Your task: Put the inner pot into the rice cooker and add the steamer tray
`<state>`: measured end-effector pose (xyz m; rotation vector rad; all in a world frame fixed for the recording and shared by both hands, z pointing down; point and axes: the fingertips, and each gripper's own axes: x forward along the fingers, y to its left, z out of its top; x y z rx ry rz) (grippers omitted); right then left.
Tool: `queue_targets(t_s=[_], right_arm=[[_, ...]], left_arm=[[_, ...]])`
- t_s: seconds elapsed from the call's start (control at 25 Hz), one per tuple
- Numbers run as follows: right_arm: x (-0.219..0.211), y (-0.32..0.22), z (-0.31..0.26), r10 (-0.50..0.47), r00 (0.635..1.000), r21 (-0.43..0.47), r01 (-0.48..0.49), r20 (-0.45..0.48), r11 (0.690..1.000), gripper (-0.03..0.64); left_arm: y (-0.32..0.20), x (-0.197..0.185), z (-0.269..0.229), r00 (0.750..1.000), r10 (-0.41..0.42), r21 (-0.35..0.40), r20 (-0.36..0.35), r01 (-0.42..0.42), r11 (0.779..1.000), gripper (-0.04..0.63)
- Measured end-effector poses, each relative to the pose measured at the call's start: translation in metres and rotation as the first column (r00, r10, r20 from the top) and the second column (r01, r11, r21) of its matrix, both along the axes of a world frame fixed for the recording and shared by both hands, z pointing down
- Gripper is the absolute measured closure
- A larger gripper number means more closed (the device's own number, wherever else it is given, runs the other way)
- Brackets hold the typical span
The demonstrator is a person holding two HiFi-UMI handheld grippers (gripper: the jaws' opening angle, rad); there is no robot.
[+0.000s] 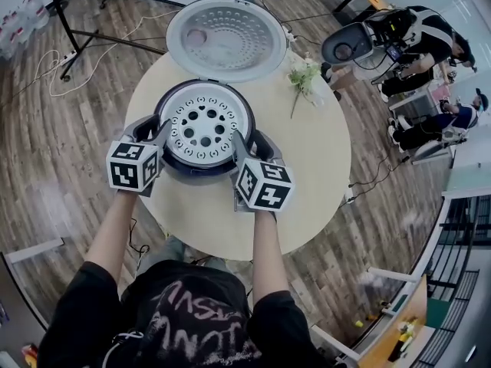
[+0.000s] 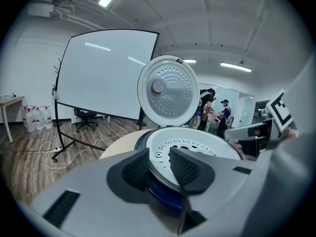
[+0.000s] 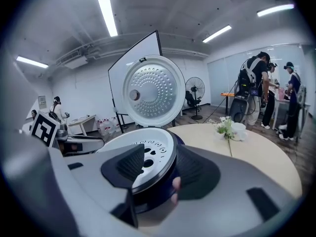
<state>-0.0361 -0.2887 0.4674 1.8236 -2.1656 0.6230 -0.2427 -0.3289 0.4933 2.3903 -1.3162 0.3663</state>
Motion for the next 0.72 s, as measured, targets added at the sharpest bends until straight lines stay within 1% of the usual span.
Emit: queue_targets(t_s=[0.16, 0.4, 0.56, 0.72], right_arm=[[0.005, 0.013, -0.004, 0.02, 0.999, 0.017, -0.02, 0.03, 1.0, 0.425], [0.012, 0.035, -0.009, 0.042, 0.997, 0.045, -0.045, 0.068, 0.998, 0.47], [0.02, 0.055, -0.015, 0.046, 0.996, 0.071, -0.052, 0.08, 0.996, 0.479], [0.034, 0.076, -0.016, 0.064, 0.994, 0.086, -0.071, 0.087, 0.994, 0.506]], left_arm=[[0.008, 0.002, -0.008, 1.0, -0.005, 0.017, -0.006, 0.005, 1.0, 0.456], [0.023, 0.008, -0.032, 1.0, 0.002, 0.072, -0.016, -0.001, 0.997, 0.456], [0.041, 0.018, -0.046, 1.0, 0.02, 0.107, -0.017, -0.018, 0.994, 0.46], [0.061, 0.031, -0.057, 0.999, 0.03, 0.141, -0.025, -0.026, 0.99, 0.475]])
